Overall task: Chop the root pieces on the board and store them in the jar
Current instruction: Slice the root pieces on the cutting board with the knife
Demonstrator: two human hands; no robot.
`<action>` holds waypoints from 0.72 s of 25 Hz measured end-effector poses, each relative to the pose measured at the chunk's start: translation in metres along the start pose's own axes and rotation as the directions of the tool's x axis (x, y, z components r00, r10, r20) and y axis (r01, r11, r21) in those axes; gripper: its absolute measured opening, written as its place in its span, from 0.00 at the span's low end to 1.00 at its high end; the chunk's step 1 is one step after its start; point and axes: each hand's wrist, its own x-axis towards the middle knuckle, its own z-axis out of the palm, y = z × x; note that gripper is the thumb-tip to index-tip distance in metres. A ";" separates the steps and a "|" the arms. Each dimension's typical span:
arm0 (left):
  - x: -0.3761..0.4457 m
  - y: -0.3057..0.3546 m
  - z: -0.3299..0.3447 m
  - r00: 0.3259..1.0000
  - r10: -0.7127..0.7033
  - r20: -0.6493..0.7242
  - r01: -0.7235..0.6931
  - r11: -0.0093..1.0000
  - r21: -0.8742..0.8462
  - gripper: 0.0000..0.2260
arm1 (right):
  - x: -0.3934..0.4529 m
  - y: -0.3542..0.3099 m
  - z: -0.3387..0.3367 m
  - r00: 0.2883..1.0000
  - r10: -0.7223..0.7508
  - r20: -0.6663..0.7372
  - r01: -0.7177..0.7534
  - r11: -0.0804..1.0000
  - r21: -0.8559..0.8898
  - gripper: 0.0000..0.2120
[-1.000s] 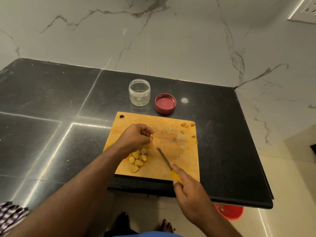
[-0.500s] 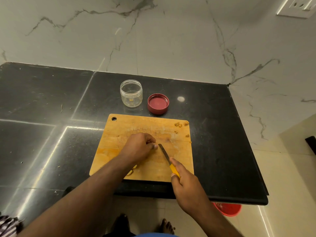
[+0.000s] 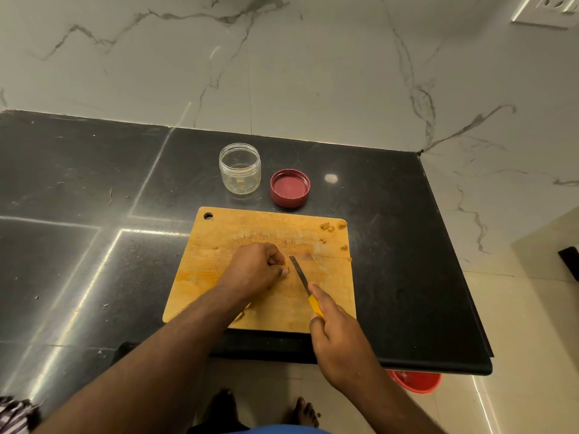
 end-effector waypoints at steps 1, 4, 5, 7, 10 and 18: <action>0.000 0.000 0.000 1.000 0.000 -0.002 0.000 1.000 0.006 0.08 | 0.000 -0.001 0.002 1.000 -0.009 0.008 0.010 1.000 -0.007 0.25; 0.000 0.001 -0.001 1.000 0.003 -0.001 -0.003 1.000 0.018 0.06 | 0.001 -0.005 0.006 0.999 -0.029 0.030 0.030 0.999 -0.043 0.25; 0.000 0.001 -0.001 1.000 0.006 -0.002 -0.006 1.000 0.020 0.06 | 0.002 -0.005 0.008 0.999 -0.035 0.032 0.037 0.998 -0.054 0.26; 0.000 0.001 -0.001 1.000 0.009 -0.002 -0.009 1.000 0.016 0.05 | 0.002 -0.006 0.010 0.998 -0.049 0.034 0.052 0.996 -0.079 0.26; 0.001 0.000 -0.001 1.000 0.008 0.008 -0.008 1.000 0.014 0.06 | 0.006 -0.004 0.010 0.997 -0.059 0.044 0.063 0.992 -0.108 0.26; 0.002 0.002 -0.003 1.000 0.008 0.011 -0.008 1.000 0.014 0.05 | 0.020 -0.003 0.003 0.992 -0.087 0.093 0.098 0.988 -0.123 0.25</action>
